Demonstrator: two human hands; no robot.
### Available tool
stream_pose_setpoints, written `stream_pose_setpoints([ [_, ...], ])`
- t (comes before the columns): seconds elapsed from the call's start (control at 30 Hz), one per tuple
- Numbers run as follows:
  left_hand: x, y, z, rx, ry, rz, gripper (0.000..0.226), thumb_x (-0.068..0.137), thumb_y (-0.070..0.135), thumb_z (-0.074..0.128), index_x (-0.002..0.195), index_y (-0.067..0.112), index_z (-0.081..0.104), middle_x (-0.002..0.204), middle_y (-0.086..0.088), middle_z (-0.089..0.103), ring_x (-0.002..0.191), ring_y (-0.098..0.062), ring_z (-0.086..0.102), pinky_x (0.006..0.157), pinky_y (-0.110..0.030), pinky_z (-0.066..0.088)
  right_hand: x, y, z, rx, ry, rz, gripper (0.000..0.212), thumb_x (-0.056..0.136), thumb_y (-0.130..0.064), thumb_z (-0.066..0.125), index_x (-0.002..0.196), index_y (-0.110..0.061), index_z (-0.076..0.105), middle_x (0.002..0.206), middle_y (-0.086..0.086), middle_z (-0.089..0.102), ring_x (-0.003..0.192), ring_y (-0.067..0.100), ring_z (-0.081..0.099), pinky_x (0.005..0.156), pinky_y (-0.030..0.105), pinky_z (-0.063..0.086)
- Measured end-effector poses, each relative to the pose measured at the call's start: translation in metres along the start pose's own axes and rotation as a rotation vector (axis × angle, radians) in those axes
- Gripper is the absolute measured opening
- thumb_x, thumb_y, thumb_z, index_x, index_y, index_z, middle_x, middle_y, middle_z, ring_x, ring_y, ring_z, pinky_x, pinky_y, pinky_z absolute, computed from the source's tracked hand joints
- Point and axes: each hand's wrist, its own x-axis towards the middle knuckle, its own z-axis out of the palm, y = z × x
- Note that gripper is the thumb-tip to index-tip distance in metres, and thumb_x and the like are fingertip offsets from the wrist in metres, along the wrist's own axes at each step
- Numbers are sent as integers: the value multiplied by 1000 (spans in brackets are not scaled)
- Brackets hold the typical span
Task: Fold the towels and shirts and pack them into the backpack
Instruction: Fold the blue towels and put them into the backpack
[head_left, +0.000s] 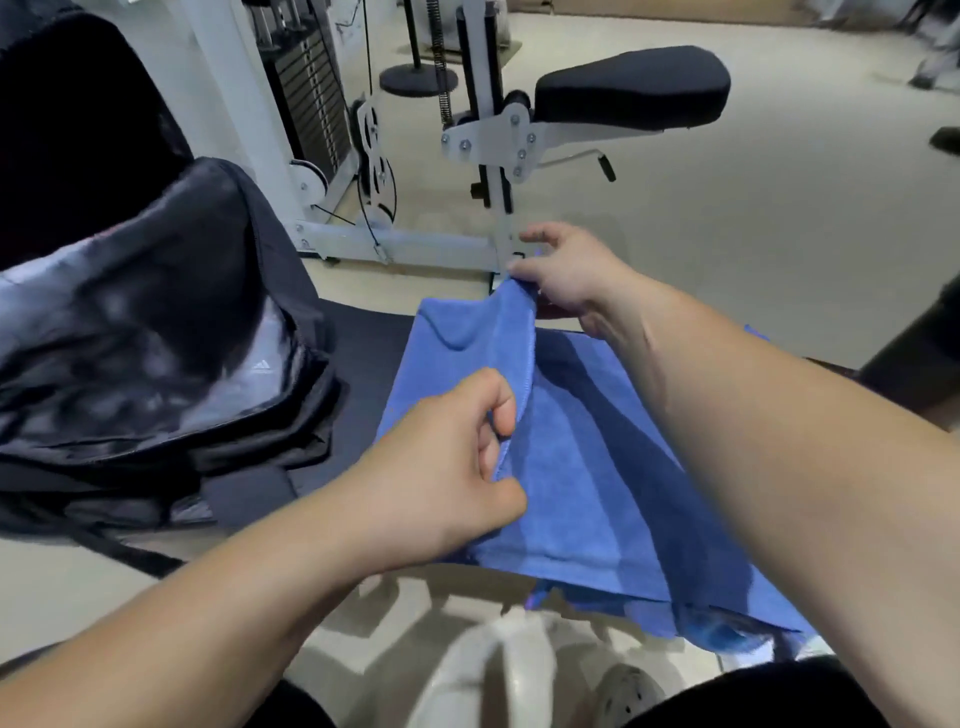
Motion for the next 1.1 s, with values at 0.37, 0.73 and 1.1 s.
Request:
stream_pose_setpoints([
  [0.37, 30, 6, 86, 128, -185, -106, 31, 71, 6, 64, 85, 21, 41, 63, 6, 50, 51, -11, 37, 49, -24, 35, -31, 92, -54, -163, 34, 1, 38, 86, 2, 63, 118, -16, 71, 108, -7, 67, 93, 8, 60, 85, 21, 50],
  [0.73, 35, 54, 84, -20, -192, -10, 35, 71, 0, 67, 85, 24, 44, 71, 1, 46, 50, -12, 38, 49, -23, 34, -44, 68, -95, -123, 122, -197, 74, 79, 3, 50, 150, -18, 44, 153, -11, 42, 89, 10, 56, 79, 23, 48],
  [1.1, 52, 56, 153, -35, -432, -67, 32, 84, 22, 74, 97, 19, 45, 91, -7, 68, 57, -15, 55, 56, -29, 46, -53, 98, -143, -950, 175, -104, 22, 81, 0, 50, 102, -4, 56, 130, 7, 49, 106, 36, 56, 80, 37, 48],
])
